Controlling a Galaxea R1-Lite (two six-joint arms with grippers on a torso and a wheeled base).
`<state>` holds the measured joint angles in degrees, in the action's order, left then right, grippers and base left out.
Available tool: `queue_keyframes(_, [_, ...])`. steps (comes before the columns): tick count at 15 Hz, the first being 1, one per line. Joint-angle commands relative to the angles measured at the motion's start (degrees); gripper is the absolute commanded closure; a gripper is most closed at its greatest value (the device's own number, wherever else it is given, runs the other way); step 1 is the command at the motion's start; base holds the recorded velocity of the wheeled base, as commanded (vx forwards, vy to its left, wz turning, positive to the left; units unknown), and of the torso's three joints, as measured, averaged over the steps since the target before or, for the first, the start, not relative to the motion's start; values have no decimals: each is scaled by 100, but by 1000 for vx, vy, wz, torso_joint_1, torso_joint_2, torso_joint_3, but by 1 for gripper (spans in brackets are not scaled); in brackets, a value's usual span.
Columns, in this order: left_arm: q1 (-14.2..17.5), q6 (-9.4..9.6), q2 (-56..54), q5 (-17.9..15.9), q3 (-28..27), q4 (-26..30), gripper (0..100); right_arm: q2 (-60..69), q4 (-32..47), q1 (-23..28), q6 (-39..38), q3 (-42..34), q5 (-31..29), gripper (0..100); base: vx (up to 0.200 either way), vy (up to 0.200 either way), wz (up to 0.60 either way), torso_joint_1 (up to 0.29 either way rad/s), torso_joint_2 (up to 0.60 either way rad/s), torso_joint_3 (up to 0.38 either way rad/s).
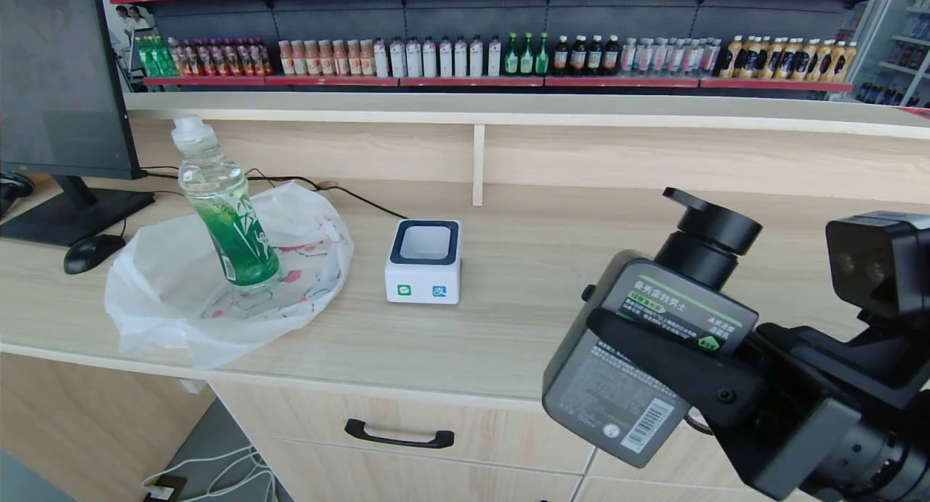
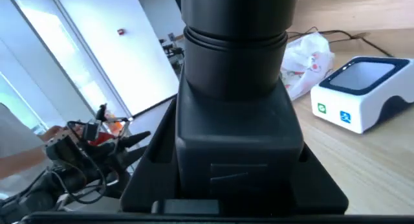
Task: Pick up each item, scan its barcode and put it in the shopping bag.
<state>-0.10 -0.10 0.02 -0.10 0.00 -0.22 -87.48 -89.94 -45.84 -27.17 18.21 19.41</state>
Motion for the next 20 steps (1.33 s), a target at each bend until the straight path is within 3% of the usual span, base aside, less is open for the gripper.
queue_keyframes(1, [1,1,-2,1,0,-4,0,-103,-6,-312,-209,165,2,100,0,0,0,0,0,0])
queue_keyframes(3, [1,1,-2,1,0,-4,0,20,-6,-611,-675,244,2,100,0,0,0,0,0,0])
queue_keyframes(8, [1,1,-2,1,0,-4,0,214,-6,-690,-1642,279,-16,100,0,0,0,0,0,0])
queue_keyframes(12, [1,1,-2,1,0,-4,0,-120,-6,-646,-1616,903,-113,100,0,0,0,0,0,0])
queue_keyframes(20, [1,1,-2,1,0,-4,0,-59,3,-646,-1607,1149,-95,100,0,0,0,0,0,0])
